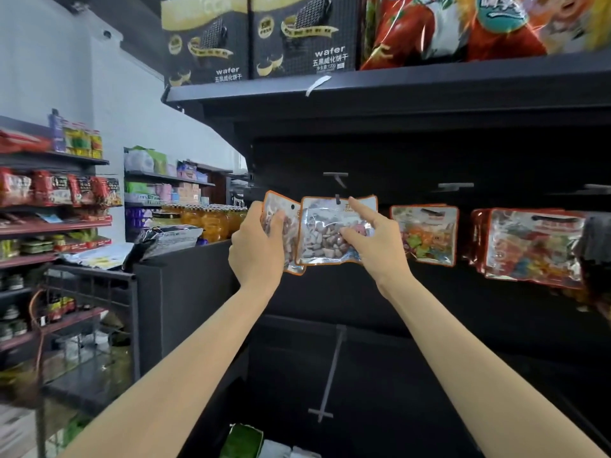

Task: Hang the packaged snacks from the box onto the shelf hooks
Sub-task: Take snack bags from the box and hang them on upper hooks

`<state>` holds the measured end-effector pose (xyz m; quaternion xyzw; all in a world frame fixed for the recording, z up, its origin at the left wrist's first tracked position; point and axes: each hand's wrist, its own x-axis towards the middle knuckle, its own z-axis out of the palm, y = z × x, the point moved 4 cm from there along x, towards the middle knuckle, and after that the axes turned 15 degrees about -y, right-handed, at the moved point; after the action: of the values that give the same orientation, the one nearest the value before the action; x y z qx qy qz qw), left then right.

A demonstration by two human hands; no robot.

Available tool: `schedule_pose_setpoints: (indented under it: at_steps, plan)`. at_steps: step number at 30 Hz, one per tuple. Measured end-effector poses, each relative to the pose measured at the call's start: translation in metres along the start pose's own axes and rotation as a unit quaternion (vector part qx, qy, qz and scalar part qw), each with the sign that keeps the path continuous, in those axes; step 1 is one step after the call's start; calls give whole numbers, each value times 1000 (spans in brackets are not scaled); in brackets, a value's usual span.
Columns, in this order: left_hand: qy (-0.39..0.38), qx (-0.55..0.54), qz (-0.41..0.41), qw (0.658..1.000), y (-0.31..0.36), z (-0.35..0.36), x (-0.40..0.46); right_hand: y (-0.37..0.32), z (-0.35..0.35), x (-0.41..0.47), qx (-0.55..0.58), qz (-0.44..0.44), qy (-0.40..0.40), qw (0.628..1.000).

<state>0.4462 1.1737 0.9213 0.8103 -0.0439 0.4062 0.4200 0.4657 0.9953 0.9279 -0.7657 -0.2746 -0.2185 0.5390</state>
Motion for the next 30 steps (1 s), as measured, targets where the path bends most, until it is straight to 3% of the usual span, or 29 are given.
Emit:
schedule_pose_setpoints:
  at_steps: [3,8,10,13,16,18,20,22,25,27,30]
  plan:
    - [-3,16,-8,1000,-2,0,0,6,-2,8,-30,4,8,1000]
    - [-6,41,-37,998,-11,-7,2,38,-11,44,-180,42,30,982]
    - [-20,49,-43,998,-11,-8,2,50,-12,59,-233,93,13,968]
    - [-46,13,-18,999,-12,-4,7,64,-6,77,-292,229,-75,925]
    - [-88,-61,18,994,-12,2,12,69,-1,79,-304,268,-91,910]
    - [-111,-97,37,988,-10,4,12,56,-1,67,-292,185,-23,938]
    - [-120,-141,49,982,-7,5,10,37,-4,44,-204,49,76,975]
    - [-123,-190,63,972,-3,6,10,15,-4,17,-93,-58,123,986]
    - [-126,-264,85,952,9,13,8,-5,2,-2,15,-134,47,990]
    - [-124,-301,105,940,17,19,8,-9,4,-2,-8,-148,7,989]
    - [-117,-281,133,943,28,28,11,-8,0,4,-73,-136,42,987]
